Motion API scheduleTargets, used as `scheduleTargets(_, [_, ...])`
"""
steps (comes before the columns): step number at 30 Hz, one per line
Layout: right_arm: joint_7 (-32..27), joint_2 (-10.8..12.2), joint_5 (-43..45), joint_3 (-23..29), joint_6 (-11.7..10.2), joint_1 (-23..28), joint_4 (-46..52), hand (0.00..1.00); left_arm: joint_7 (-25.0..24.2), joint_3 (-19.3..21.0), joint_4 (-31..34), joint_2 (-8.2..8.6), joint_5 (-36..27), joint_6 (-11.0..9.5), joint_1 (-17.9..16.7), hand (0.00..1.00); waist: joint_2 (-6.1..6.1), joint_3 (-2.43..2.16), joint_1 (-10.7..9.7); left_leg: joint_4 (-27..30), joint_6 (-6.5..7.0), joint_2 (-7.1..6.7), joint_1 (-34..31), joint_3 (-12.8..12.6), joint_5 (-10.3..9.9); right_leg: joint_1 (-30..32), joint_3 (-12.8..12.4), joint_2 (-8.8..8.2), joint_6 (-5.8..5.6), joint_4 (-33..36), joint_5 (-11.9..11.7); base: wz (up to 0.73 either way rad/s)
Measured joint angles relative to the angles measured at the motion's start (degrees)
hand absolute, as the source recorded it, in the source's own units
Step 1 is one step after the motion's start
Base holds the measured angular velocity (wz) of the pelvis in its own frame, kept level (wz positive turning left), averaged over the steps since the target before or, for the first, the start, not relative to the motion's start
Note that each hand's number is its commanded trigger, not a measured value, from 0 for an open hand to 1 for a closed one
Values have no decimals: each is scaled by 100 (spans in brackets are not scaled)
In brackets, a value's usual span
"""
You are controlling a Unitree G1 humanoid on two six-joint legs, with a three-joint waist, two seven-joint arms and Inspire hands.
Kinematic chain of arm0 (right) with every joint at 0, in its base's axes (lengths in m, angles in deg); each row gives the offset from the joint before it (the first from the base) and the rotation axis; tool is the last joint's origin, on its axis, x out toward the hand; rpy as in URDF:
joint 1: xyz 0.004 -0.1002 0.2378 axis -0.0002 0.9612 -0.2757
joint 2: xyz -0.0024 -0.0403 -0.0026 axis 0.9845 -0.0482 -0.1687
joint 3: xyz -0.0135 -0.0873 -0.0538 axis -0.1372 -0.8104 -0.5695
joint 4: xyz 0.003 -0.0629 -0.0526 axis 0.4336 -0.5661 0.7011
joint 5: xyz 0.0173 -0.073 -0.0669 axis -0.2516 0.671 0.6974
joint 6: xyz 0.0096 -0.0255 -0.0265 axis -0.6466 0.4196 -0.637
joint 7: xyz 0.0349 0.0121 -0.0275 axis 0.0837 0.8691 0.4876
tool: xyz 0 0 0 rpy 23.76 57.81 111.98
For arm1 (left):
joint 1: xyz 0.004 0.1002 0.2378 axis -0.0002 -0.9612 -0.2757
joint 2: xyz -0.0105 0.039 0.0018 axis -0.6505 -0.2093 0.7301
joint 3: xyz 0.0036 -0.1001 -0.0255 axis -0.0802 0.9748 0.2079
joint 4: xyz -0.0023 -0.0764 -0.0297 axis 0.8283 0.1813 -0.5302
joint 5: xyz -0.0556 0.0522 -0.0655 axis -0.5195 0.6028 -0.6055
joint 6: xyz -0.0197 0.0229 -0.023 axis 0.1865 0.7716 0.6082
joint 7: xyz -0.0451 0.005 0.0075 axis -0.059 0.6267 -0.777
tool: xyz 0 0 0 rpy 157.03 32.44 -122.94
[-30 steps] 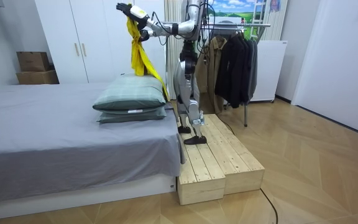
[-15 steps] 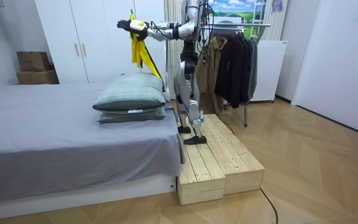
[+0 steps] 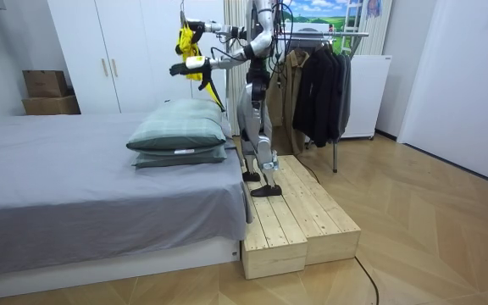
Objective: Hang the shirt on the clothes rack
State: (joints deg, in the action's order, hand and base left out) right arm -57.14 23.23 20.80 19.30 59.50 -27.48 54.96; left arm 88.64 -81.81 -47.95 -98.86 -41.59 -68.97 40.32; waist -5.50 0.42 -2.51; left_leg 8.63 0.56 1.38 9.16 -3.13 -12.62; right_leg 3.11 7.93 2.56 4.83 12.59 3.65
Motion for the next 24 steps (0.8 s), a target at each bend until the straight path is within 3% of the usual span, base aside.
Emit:
scheduleTargets(6, [-64,-124,-11,4,25,-12,-3,100,-78,34,-700,-22,-370,135,-2,0,-107,1,-7,-40,1,2,6,-3,-1,13,20,0,-3,4,2,0])
scheduleTargets(10, [-70,-125,-87,31,185,-13,-4,100,-122,35,-1411,3,-543,370,-21,0,-120,-8,21,-81,3,0,10,11,-1,27,12,6,-6,-1,3,0])
scheduleTargets(13, [-70,-127,-390,40,265,-13,-7,100,-194,48,-1565,3,-769,536,-132,0,-119,-10,62,-86,3,2,3,2,-1,43,6,11,-8,-1,4,0])
scheduleTargets(17, [-70,-126,-389,41,333,-12,26,100,-210,110,-1774,22,-1048,574,-267,0,-80,-33,126,-89,3,14,20,-63,-1,33,1,18,-8,-4,5,-3])
scheduleTargets(24, [-70,-124,-393,336,439,-13,204,100,-596,444,-2805,107,-1122,790,-306,0,-33,-57,135,-97,6,6,21,-32,-4,24,9,11,-10,-4,9,2])
